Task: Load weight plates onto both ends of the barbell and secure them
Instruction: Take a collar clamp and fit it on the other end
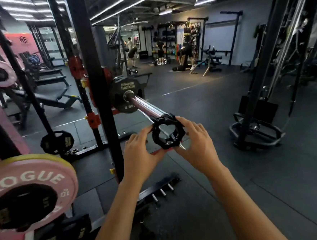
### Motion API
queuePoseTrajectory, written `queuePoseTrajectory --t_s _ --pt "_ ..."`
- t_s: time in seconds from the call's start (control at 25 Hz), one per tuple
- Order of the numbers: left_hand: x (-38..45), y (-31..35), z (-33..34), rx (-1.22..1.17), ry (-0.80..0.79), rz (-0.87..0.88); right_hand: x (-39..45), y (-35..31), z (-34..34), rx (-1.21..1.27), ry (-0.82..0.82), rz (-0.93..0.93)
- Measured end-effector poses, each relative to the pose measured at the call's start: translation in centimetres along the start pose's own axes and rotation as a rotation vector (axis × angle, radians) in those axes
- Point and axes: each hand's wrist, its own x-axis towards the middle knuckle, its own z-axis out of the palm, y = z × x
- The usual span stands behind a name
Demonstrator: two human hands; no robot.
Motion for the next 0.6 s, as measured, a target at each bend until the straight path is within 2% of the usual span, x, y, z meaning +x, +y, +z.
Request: queuePoseTrajectory --t_s 0.36,0.6 --pt "3.7 -4.2 5.0 0.082 0.066 -0.112 5.8 5.6 5.5 0.049 -0.027 -0.062" --pt "5.6 -6.0 8.1 0.046 0.137 -0.148 8.7 8.7 5.9 0.005 -0.057 -0.146"
